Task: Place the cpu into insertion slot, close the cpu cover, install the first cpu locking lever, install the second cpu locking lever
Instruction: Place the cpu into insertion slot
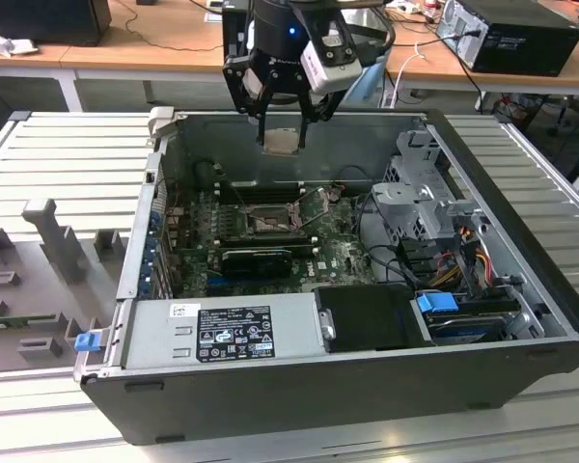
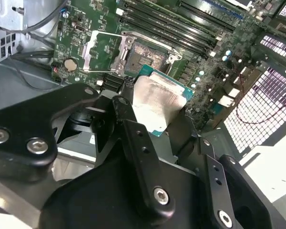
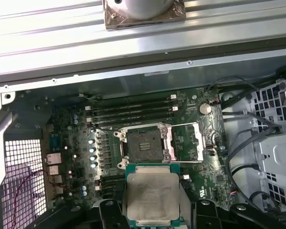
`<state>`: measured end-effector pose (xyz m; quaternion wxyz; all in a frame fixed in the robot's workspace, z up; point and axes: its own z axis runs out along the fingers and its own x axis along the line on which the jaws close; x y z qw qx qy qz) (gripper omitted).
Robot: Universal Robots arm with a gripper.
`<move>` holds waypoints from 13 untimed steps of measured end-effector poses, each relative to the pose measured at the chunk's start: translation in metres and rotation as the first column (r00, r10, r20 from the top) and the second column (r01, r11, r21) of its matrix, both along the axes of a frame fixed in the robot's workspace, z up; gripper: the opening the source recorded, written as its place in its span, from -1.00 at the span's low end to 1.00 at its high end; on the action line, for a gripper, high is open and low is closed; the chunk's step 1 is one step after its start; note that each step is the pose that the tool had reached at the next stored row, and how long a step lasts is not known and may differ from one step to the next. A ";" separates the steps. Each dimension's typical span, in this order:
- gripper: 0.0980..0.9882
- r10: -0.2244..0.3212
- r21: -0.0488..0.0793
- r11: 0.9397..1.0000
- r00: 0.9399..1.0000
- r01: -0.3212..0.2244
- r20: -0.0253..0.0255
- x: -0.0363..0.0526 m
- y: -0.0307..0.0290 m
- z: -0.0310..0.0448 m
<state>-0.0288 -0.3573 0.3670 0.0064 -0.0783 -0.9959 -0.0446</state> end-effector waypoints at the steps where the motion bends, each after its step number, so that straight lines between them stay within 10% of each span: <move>1: -0.03 -0.012 0.000 1.000 1.000 0.012 0.000 0.0000 0.0000 0.0000; 7: -0.03 -0.117 -0.002 0.993 0.993 0.117 0.000 0.0000 0.0000 -0.0014; 13: -0.03 -0.251 -0.005 0.968 0.968 0.251 0.001 0.0000 0.0000 -0.0032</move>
